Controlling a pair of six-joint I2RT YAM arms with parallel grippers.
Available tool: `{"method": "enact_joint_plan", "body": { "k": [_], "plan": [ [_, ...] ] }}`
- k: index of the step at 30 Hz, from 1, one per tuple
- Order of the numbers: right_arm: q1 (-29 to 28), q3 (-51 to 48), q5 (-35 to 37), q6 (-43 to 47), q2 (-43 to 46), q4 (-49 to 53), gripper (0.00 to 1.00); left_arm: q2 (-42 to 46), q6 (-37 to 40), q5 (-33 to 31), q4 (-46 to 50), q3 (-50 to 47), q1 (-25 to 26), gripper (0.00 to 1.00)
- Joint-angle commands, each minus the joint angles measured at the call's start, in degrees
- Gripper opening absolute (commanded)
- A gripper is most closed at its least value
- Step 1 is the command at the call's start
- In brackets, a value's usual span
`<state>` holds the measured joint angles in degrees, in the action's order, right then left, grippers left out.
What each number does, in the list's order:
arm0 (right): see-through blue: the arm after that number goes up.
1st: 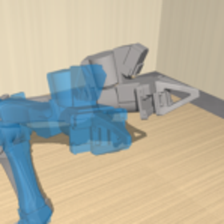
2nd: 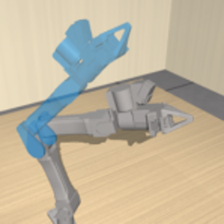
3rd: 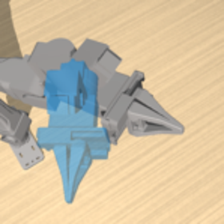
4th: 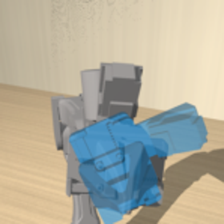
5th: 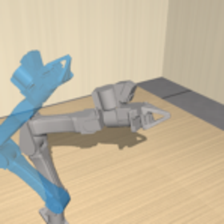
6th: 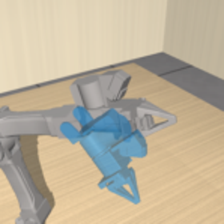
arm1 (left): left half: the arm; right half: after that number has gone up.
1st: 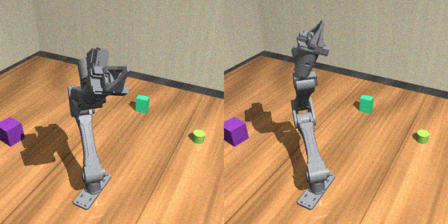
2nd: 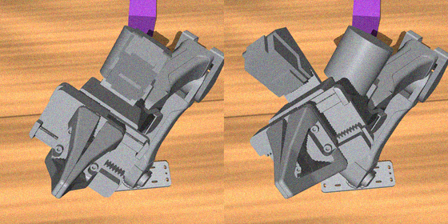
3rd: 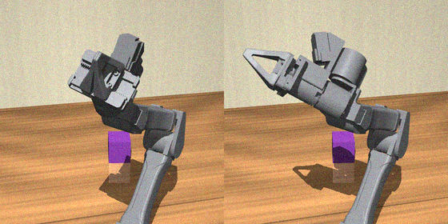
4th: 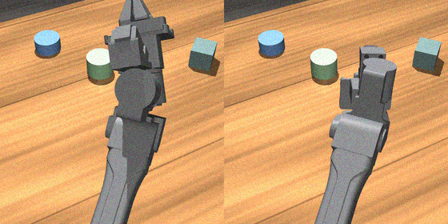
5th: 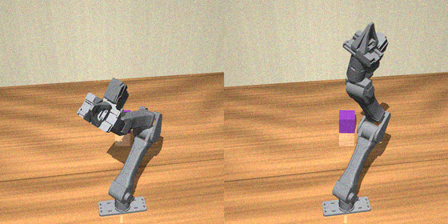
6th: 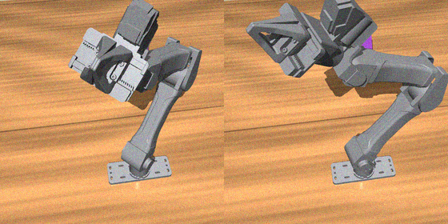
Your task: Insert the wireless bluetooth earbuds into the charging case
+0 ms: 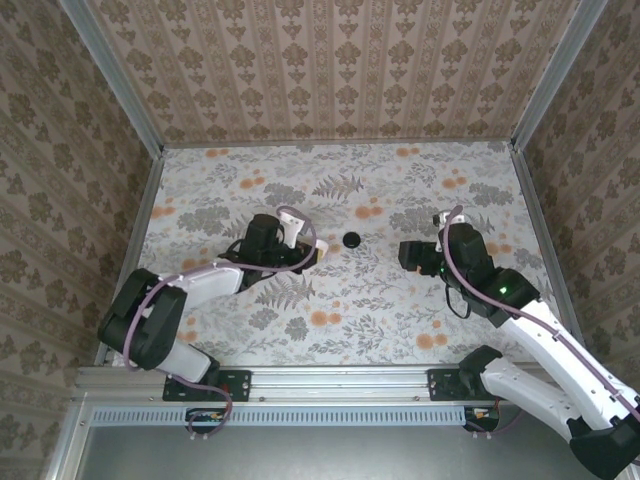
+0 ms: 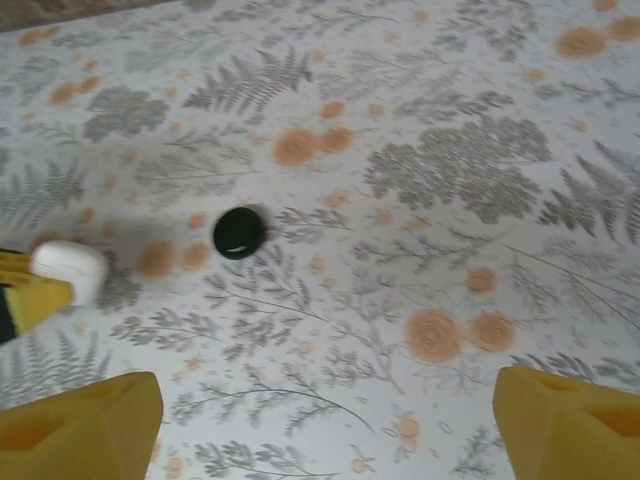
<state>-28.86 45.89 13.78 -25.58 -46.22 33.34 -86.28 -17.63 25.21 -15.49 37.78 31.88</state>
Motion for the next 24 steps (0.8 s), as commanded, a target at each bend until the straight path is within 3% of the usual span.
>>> {"method": "enact_joint_plan", "body": {
  "k": [1, 3, 12, 18, 24],
  "plan": [
    [0.73, -2.61, 6.51, 0.67, 1.19, 0.76, 0.95, -3.26, -2.43, -0.62, 3.12, 1.86, -3.51, 0.16],
    [0.96, -4.11, 8.59, 0.69, 1.46, 0.56, 1.00, -5.58, -1.85, 0.55, 4.67, 3.11, -5.38, 0.16],
    [3.36, -9.76, 12.68, 2.32, 1.63, -4.27, 1.00, -13.66, 4.44, 4.40, 13.06, 10.70, -13.20, 0.23],
    [5.22, -12.40, 15.31, 3.83, 0.73, -7.97, 1.00, -14.08, 7.70, 2.14, 18.66, 14.01, -15.20, 0.43],
    [8.69, -13.38, 16.55, 7.06, -1.47, -13.91, 1.00, -10.62, 11.50, -0.79, 24.45, 16.18, -17.45, 0.55]
  ]
}}
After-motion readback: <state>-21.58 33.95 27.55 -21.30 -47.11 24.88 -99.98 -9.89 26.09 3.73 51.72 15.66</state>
